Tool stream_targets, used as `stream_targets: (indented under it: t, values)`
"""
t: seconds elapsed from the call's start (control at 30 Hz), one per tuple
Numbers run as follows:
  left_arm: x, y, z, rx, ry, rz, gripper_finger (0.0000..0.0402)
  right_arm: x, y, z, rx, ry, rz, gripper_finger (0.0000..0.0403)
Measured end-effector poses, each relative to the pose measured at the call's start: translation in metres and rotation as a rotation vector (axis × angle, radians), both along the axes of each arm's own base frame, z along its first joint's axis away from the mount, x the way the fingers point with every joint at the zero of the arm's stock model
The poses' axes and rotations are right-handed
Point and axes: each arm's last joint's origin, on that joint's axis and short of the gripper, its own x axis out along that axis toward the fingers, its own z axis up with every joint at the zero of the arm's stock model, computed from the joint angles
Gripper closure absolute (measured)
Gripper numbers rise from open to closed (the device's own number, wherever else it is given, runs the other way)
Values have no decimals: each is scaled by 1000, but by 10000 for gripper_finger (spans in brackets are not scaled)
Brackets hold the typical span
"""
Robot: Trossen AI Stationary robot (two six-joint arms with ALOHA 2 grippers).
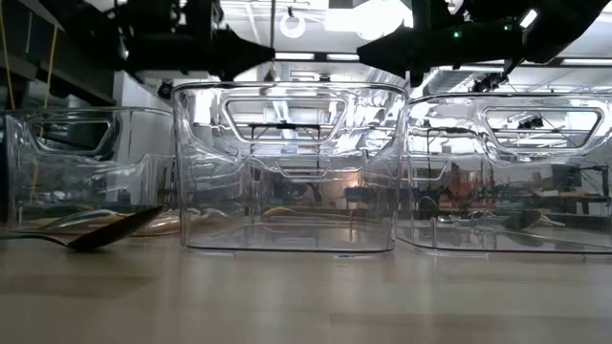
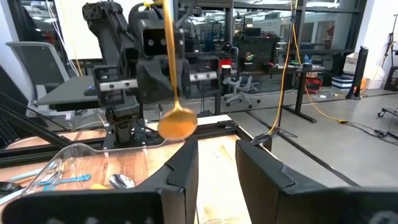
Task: Sort silverware by color (type)
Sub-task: Put the gold spoon into the top transparent bin
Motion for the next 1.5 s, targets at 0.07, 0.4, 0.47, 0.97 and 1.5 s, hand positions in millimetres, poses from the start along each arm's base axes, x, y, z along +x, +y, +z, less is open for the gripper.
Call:
stream_targets:
  t: [0.07,0.4,0.47,0.97,1.5]
  values:
    - [5,2,-6,-46,-4,-10,401,1,0,-1,1,5,0,311]
    - [16,-4,-15,-101,-20,-63,401,14,-3,-13,30,-15,4,311]
    - [16,-6,-15,-97,-19,-70,401,20,-4,-12,28,-27,11,311]
    - [14,-8,-22,-107,8,-44,401,90,-8,35,-55,10,91,238]
    - [14,-8,-22,-105,6,-43,401,122,-13,36,-13,67,123,231]
